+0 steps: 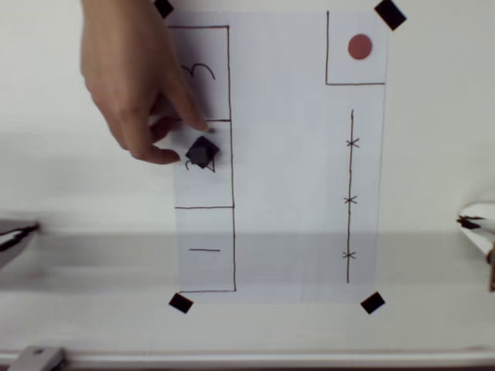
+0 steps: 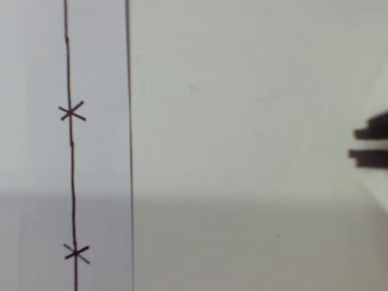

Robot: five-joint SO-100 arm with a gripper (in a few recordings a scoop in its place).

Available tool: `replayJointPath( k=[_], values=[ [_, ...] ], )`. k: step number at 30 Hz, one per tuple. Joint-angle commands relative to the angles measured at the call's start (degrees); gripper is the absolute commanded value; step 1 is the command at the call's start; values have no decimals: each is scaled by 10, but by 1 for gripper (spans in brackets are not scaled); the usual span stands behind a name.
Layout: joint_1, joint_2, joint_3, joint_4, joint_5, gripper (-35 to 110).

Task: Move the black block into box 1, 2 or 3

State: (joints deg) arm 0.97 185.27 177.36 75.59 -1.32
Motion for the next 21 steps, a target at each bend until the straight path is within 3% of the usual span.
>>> replayJointPath(
  k=[1,21],
  values=[
    [2,-1,6,13,-1,1],
    [-4,-1,6,13,-1,1]
  ],
)
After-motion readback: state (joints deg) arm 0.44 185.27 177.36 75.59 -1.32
